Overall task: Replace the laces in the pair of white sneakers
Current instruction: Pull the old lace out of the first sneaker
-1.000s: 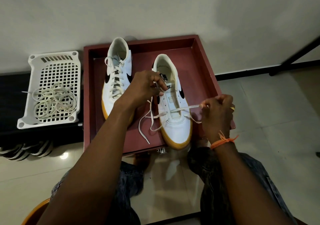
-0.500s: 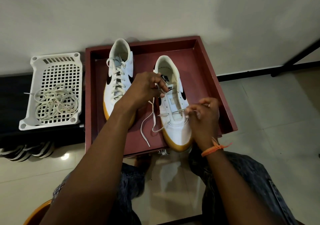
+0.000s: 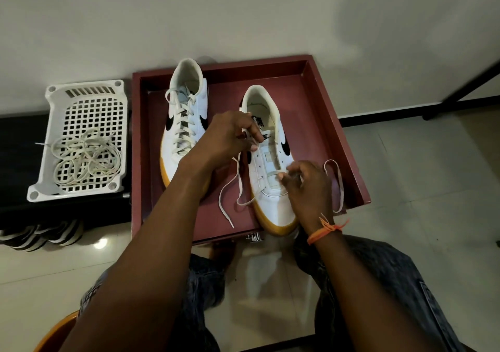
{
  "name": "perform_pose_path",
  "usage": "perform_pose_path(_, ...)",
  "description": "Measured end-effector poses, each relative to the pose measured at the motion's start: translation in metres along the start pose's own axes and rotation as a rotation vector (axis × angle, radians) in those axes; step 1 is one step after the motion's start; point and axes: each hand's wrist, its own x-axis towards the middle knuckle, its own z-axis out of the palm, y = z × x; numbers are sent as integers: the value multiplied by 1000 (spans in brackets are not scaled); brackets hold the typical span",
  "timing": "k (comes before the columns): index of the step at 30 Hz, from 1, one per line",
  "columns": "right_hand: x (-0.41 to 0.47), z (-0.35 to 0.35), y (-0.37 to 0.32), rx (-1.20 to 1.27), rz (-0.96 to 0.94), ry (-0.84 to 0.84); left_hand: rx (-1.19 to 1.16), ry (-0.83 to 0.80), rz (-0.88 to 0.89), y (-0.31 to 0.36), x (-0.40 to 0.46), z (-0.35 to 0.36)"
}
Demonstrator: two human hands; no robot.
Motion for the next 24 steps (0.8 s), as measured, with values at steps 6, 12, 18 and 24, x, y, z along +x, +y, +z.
perform_pose_path(6, 1, -8, 3, 76, 82, 70, 5, -13, -10, 2, -1, -1)
perform_pose_path(12, 13, -20, 24, 229, 336, 75, 49, -9, 11, 3, -2, 0)
perform_pose_path(18, 22, -35, 18, 171, 364, 79, 372, -108, 109, 26, -10, 24)
perform_pose_path(24, -20, -34, 9, -138, 244, -72, 896, -144, 7, 30, -47, 81)
